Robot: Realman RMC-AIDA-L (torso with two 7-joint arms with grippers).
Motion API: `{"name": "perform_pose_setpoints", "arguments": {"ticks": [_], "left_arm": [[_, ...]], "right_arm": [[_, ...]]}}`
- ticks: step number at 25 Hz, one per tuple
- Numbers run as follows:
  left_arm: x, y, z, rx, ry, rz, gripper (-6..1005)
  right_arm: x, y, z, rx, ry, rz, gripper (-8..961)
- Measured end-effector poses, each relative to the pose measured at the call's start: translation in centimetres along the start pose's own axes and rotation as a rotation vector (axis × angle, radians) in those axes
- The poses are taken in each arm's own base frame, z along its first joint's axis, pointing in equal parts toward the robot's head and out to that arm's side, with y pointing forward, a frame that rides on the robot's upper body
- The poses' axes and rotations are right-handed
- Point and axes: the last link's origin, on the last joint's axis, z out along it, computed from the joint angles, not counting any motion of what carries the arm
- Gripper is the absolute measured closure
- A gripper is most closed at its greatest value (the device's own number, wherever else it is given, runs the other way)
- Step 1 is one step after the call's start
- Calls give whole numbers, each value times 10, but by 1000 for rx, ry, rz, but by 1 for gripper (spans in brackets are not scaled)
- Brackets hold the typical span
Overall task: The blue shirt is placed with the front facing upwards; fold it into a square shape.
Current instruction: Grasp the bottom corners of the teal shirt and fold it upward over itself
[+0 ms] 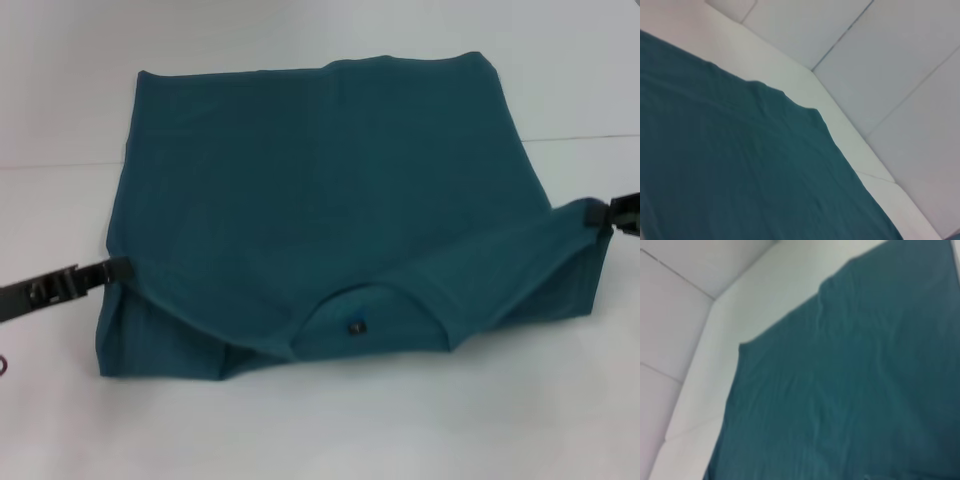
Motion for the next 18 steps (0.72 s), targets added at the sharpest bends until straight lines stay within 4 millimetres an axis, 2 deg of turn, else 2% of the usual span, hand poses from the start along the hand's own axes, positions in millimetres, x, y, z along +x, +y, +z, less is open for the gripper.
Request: {"name": "perform_pose_setpoints", "arguments": {"ticks": [2,8,18], "left_arm": [[10,-1,5,15,13,19,968],[25,-3,12,56,41,42,969],[45,-3,36,94,65,98,969]], "right_arm": [[-4,0,-1,1,-21,2,927],[-15,-3,-3,-2,-105,26,927],[-25,-5,15,-1,-174,64,926]]}}
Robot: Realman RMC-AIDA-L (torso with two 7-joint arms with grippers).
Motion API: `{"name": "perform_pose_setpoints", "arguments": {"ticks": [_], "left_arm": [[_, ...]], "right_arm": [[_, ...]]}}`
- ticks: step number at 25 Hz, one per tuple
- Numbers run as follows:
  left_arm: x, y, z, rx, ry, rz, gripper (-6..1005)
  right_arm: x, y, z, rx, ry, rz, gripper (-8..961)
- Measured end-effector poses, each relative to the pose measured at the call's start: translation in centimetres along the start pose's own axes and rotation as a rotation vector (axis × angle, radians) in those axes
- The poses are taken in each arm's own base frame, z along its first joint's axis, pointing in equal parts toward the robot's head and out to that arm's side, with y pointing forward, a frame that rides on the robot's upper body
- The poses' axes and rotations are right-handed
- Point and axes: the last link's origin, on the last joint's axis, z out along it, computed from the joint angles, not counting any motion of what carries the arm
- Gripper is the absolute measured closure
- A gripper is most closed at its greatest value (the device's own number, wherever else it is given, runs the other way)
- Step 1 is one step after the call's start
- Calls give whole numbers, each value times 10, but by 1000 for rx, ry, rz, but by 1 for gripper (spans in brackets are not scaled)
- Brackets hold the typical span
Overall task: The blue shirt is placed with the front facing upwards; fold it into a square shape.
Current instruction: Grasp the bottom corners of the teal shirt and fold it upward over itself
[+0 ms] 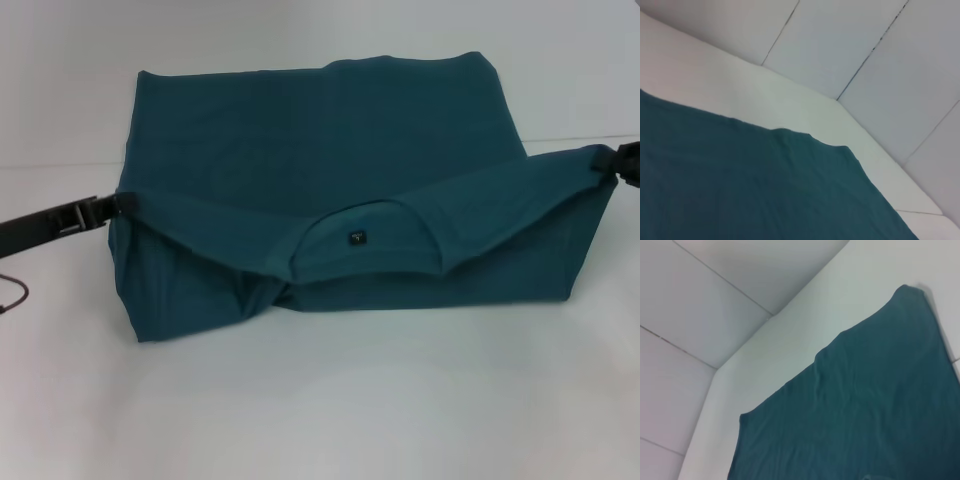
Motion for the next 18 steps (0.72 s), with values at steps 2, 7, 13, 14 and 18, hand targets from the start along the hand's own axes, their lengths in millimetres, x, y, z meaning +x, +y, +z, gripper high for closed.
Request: {"name": "perform_pose_setpoints", "arguments": {"ticks": [2,7,13,14,18], "left_arm": [[6,0,3,10,5,21,969],[22,-5,7,51,6,81,970],[41,-9,14,82,-26,155,970],[42,-10,14,86,-27,161,969],[49,-9,20,106,-30,208,969]], "right_arm": [[0,1,2,0,0,-2,926],[0,4,13,10,12,-17,926],[-6,11,18,7,21,-38,926],[-7,11,18,9,21,-40,926],[-10,11,19,22,5,-45,926]]}}
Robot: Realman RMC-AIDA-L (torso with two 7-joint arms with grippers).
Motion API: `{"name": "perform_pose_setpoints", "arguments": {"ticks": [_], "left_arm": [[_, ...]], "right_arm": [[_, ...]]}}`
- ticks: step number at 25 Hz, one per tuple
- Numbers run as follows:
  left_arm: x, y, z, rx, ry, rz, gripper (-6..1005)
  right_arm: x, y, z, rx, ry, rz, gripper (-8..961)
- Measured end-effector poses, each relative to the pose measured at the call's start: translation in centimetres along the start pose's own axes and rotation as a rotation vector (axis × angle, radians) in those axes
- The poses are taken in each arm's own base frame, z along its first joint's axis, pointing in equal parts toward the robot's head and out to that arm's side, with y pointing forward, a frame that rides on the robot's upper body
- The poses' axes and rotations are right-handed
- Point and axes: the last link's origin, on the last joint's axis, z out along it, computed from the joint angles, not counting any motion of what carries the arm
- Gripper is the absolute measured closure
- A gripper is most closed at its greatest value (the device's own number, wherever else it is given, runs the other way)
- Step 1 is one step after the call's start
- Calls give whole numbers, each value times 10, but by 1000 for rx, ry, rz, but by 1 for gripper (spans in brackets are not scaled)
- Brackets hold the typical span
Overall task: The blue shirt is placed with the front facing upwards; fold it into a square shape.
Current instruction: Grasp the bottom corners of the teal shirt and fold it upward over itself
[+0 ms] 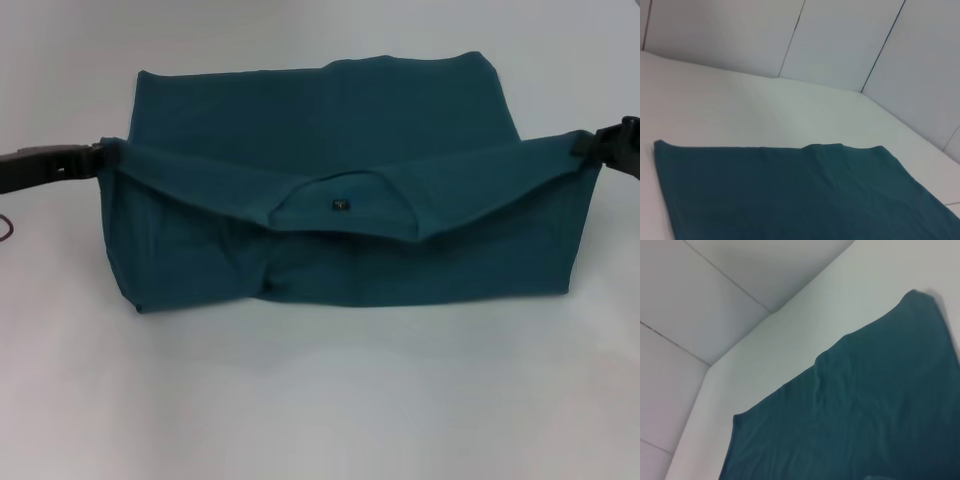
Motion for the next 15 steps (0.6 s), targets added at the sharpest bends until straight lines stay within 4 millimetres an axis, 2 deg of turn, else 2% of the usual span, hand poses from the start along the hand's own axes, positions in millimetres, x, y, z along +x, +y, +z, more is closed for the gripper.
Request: {"name": "perform_pose_setpoints", "arguments": {"ticks": [7,15], "left_arm": [[9,-1,9,38,-20,60,968],[8,-10,14,102,-17,88,969]], "right_arm": [[-4,6,7,13,4,-32,926],[-5,7,21,48,-3,-52,926]]}}
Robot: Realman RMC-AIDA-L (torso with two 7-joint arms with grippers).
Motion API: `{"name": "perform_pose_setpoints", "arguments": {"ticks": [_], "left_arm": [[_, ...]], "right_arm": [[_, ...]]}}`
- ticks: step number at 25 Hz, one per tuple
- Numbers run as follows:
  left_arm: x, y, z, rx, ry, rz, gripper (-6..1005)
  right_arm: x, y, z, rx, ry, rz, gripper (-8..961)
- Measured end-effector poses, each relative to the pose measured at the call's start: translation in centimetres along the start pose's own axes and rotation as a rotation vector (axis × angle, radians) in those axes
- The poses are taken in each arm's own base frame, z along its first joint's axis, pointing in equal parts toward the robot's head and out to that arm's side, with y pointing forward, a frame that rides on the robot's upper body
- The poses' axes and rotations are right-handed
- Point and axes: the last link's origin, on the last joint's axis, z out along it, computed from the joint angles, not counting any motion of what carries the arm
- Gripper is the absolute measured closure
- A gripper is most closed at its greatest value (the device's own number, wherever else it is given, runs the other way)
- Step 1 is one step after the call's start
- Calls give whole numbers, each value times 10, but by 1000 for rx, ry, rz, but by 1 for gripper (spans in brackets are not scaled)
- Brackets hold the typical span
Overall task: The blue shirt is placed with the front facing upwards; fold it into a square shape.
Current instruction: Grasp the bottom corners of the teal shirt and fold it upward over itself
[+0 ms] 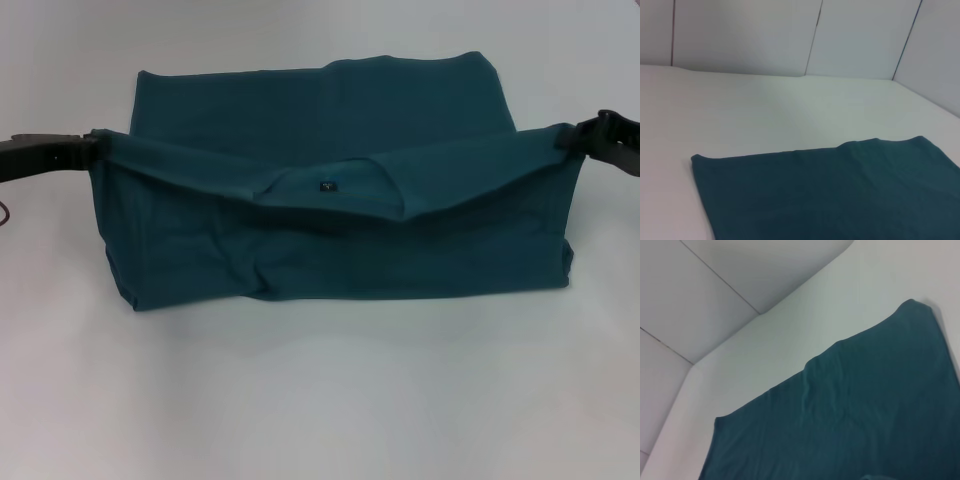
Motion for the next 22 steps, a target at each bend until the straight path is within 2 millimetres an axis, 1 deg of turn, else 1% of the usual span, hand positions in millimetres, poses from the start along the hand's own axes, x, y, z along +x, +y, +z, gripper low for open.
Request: {"name": "perform_pose_setpoints", "arguments": {"ticks": [10,19,22], "left_arm": [[4,0,8,37,8,71,968],[13,10,26,57,7,167,968],[14,11,29,66,6,180,969]], "right_arm": [[-11,5,11,43,-39,-41,926],[-16,1,14,93,-76,-57,927],[-17,-1,16,109,-83,-60,927]]}}
